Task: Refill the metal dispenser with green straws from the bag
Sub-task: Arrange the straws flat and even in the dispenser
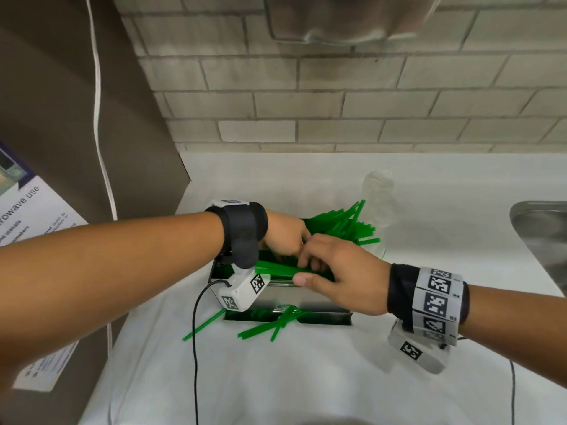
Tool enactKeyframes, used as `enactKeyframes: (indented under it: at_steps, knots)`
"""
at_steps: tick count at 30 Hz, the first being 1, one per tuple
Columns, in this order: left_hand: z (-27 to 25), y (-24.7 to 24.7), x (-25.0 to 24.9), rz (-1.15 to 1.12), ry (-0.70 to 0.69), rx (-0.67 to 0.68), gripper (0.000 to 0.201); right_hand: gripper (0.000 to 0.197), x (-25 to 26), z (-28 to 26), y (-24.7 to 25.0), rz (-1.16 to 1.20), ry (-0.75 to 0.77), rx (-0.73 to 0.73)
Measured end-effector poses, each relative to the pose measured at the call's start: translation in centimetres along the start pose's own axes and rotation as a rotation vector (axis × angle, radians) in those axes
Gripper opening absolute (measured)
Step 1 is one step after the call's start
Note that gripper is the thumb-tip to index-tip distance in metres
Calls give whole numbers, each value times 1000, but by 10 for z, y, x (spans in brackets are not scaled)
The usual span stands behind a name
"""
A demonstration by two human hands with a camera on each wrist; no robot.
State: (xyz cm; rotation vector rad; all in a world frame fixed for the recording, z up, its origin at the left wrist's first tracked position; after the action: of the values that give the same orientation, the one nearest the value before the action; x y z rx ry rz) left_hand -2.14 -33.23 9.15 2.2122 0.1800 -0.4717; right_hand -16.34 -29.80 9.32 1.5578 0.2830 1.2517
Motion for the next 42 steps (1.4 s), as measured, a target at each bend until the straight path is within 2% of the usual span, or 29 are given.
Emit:
enactKeyframes:
  at_steps: [3, 6, 10, 11, 12, 13, 14, 15, 17, 19, 21, 24, 27, 30, 34, 38, 42]
  knots:
    - [8, -8, 3, 55, -7, 30, 11, 30, -1, -4, 3, 167, -23, -135]
    - [12, -11, 8, -41, -31, 57, 11, 33, -1, 0, 7, 252, 0, -237]
    - [13, -7, 14, -161, -18, 27, 13, 22, -6, 5, 10, 257, -9, -274]
    - [10, -4, 16, -202, -10, 0, 5, 17, -7, 4, 10, 227, 1, -246]
    - [9, 0, 21, -258, 5, -25, 17, 11, -8, 3, 10, 187, 22, -199]
    - [7, 5, 25, -295, -1, -33, 39, 13, -7, 1, 9, 141, 41, -138]
    - [4, 10, 31, -317, -10, -41, 59, 23, -8, 0, 7, 100, 50, -72]
    - [1, 14, 34, -338, -38, -38, 67, 35, -9, -1, 5, 72, 42, -6]
    - [-6, 19, 39, -425, -85, 4, 53, 51, -8, 1, 2, 60, -15, 87]
    - [-12, 19, 43, -533, -102, 18, 36, 56, -4, 6, -3, 39, -80, 178]
    - [-17, 18, 45, -591, -125, 25, 32, 47, -1, 11, -7, -21, -117, 280]
    - [-25, 21, 43, -632, -177, 7, 30, 19, 2, 17, -10, -69, -114, 350]
    - [-37, 30, 42, -732, -287, -14, 28, 27, 1, 26, -10, -142, -175, 393]
    - [-50, 40, 40, -788, -378, -65, 27, 33, -2, 36, -10, -175, -224, 373]
    - [-67, 60, 35, -912, -478, -166, 21, 33, -1, 45, -8, -148, -228, 244]
    - [-85, 86, 32, -1041, -536, -368, 11, 32, 1, 48, -6, -108, -237, 229]
    - [-110, 102, 33, -1131, -608, -565, 11, 30, -1, 44, 6, -72, -208, 224]
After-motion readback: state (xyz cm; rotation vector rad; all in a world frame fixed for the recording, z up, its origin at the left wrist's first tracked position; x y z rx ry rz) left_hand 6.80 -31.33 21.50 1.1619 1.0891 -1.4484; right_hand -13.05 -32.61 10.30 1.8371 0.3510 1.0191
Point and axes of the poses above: each hand's wrist, its own z-axis towards the middle knuckle, its own y-axis out of the back of the hand, x = y × z, the point moved 3 cm from there along z, towards the middle knuckle, and after that the axes turned 4 degrees about -x, right-handed, at the moved point
